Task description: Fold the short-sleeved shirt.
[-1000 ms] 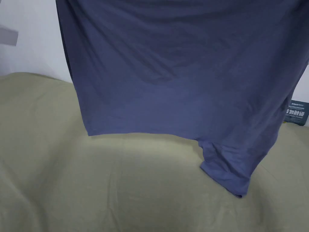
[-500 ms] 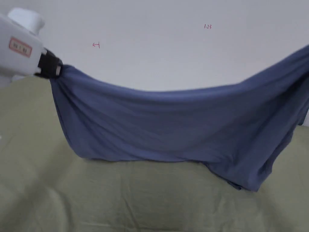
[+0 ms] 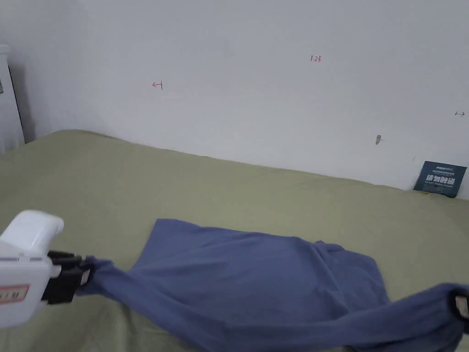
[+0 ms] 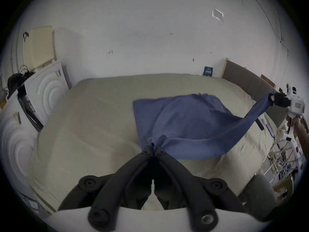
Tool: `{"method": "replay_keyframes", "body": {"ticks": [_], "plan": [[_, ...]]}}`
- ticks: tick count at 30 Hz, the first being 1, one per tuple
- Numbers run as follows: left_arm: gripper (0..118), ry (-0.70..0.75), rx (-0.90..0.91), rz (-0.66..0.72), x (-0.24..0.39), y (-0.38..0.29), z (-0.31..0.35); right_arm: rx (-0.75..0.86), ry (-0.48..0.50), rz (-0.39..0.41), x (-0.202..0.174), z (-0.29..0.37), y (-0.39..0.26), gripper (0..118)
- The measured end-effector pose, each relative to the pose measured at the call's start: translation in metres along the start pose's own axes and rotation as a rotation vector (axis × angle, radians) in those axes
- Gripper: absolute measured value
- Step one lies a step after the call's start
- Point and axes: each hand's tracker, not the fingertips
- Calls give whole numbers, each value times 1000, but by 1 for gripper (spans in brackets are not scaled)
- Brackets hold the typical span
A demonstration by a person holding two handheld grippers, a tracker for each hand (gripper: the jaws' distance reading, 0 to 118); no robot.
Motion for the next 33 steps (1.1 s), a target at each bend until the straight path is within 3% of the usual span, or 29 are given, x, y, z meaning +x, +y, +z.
{"method": "replay_keyframes", "body": {"ticks": [5, 7, 13, 16, 17, 18, 19, 20, 21, 22, 23, 26, 30, 31, 32, 33], "plan": [[0, -14, -61, -29, 3, -52, -3, -116, 0, -7, -10, 9, -62, 6], [0, -17, -86, -21, 0, -70, -5, -153, 19, -61, -8, 14, -80, 6], [0, -26, -137, -3, -10, -118, -10, -209, -20, -37, -8, 24, -124, 6], [2, -27, -146, 60, -24, -132, -14, -240, -64, -67, -1, 28, -138, 7], [7, 2, -147, 97, -26, -135, -11, -265, -57, -91, 3, 30, -141, 11], [17, 29, -163, 137, -32, -137, -9, -294, -79, -126, 5, 33, -143, 25], [27, 47, -167, 181, -37, -138, -5, -300, -107, -162, 8, 37, -144, 60], [43, 53, -160, 249, -42, -139, 3, -310, -128, -211, 11, 42, -144, 80], [70, 45, -153, 308, -43, -139, 13, -295, -135, -255, 13, 50, -142, 85], [78, 49, -124, 350, -41, -138, 24, -247, -129, -292, 11, 57, -138, 85], [78, 55, -74, 373, -35, -133, 39, -221, -123, -315, 8, 65, -131, 85], [77, 63, 25, 328, 0, -110, 64, -124, -232, -281, -21, 78, -109, 85], [74, 124, 49, 232, 74, -89, 60, -81, -225, -317, -72, 71, -97, 83], [61, 139, 35, 199, 94, -88, 58, -81, -224, -315, -85, 67, -99, 82], [40, 129, 31, 156, 109, -91, 53, -92, -213, -306, -98, 63, -101, 74], [5, 122, 35, 107, 123, -94, 48, -120, -221, -249, -113, 60, -105, 49]]}}
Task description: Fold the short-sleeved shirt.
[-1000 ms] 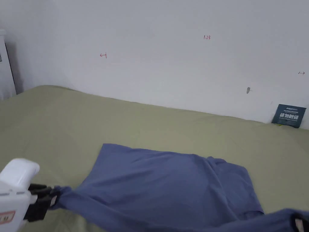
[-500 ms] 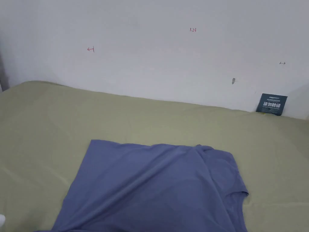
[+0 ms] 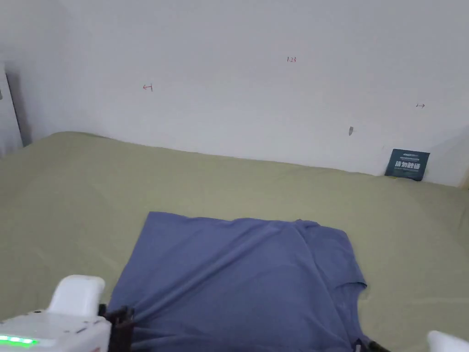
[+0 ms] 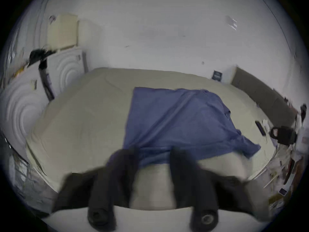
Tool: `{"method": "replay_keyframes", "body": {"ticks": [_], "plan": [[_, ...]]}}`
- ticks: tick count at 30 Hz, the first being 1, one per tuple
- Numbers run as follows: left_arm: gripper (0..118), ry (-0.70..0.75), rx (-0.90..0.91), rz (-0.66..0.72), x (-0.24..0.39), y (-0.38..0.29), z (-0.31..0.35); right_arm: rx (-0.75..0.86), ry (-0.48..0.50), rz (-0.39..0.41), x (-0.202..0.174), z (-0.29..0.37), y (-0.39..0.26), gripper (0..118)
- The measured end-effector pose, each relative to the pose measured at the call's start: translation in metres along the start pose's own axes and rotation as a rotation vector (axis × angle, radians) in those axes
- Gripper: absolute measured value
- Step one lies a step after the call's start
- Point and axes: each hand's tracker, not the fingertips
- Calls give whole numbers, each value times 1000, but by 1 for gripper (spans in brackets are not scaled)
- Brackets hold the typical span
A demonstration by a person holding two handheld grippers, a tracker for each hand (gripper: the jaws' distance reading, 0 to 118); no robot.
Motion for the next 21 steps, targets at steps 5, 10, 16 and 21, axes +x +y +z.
{"method": "replay_keyframes", "body": {"ticks": [5, 10, 16, 21], "plan": [[0, 57, -13, -14, 62, -44, 14, 14, 23, 171, -46, 18, -48, 1], [0, 19, -44, 18, 77, -92, 26, -3, 71, 150, -55, 37, -86, 1], [0, 28, -76, 97, 47, -92, 13, -37, 94, 108, -40, 36, -86, 1], [89, 153, -114, 282, -22, -68, -22, -8, 131, 60, -15, 31, -55, 3]]}}
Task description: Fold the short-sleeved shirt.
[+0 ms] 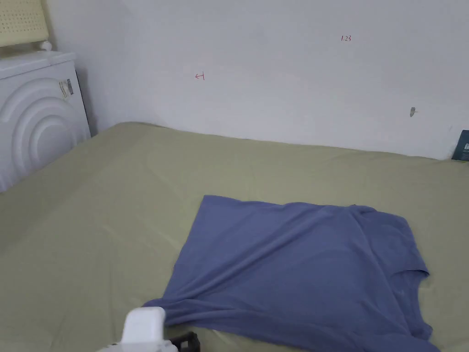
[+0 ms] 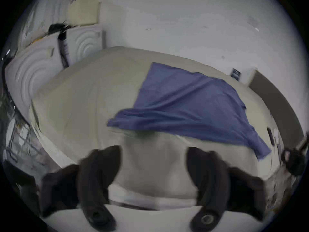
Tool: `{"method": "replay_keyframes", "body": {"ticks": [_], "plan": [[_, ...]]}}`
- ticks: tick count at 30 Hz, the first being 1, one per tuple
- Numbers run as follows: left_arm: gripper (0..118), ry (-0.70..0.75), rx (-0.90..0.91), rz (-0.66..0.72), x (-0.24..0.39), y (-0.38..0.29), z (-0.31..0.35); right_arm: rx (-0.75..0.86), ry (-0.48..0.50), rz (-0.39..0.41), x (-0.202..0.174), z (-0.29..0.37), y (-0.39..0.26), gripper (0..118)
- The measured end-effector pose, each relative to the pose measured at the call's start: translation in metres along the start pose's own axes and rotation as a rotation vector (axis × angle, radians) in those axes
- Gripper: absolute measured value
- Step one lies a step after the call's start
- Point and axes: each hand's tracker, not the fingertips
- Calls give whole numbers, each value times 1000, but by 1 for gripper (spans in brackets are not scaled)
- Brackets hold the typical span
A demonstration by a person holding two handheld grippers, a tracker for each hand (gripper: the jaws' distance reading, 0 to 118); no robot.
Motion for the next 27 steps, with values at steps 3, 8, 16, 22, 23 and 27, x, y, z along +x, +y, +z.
{"method": "replay_keyframes", "body": {"ticks": [3, 8, 16, 22, 23, 27], "plan": [[94, 30, -18, 119, -29, 26, -31, 29, -65, -1, 20, -7, 12, 3], [95, 146, -144, 109, -35, 49, -90, 32, -107, -52, 43, -19, 27, 3], [1, 70, -41, 42, -16, 49, -90, -138, -208, -141, 87, -63, 30, 90], [1, 125, -79, -33, -6, 55, -86, -305, -227, -74, 104, -130, 30, 90], [1, 121, -85, -23, -8, 60, -86, -326, -206, -52, 104, -141, 28, 90], [1, 117, -104, -13, -14, 55, -92, -336, -234, 119, 90, -160, 18, 52]]}}
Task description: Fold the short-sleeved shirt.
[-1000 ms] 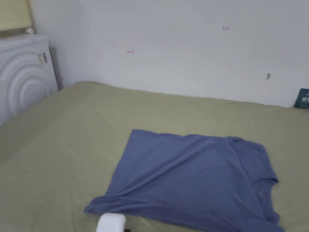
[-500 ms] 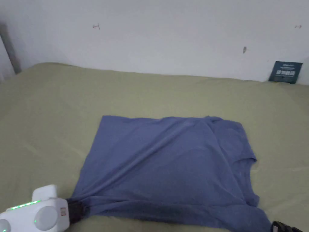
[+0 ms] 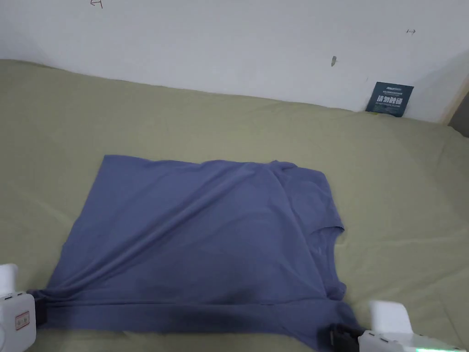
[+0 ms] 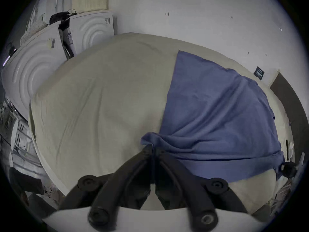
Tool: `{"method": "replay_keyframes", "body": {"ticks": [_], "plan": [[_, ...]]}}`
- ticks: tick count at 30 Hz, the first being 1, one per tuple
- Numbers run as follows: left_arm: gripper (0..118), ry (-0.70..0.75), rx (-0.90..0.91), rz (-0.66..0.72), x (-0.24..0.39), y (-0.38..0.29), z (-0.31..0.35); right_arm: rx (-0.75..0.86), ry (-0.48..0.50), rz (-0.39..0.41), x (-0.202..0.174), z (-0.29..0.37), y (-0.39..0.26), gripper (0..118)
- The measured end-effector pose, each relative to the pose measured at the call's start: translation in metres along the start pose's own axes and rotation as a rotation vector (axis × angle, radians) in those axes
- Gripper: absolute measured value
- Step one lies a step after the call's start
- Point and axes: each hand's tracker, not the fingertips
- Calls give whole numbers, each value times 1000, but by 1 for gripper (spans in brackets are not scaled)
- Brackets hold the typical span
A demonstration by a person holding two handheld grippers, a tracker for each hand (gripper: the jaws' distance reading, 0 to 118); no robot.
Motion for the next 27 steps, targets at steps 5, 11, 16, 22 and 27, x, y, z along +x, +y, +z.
{"method": "replay_keyframes", "body": {"ticks": [5, 11, 16, 22, 27], "plan": [[1, -14, -3, -1, -3, -3, -1, 81, -15, -2, -4, 28, -9, 5], [1, -18, 39, -32, 0, 13, 9, 126, -55, 83, -10, 50, 14, 5], [1, -22, 84, -80, 5, 48, 6, 192, -52, 113, -5, 47, 54, 5], [1, -8, 101, -255, 30, 103, -13, 210, 3, 169, 4, 13, 125, 5], [1, -6, 23, -322, 41, 137, -60, 106, 21, 327, 1, -38, 167, 5]]}}
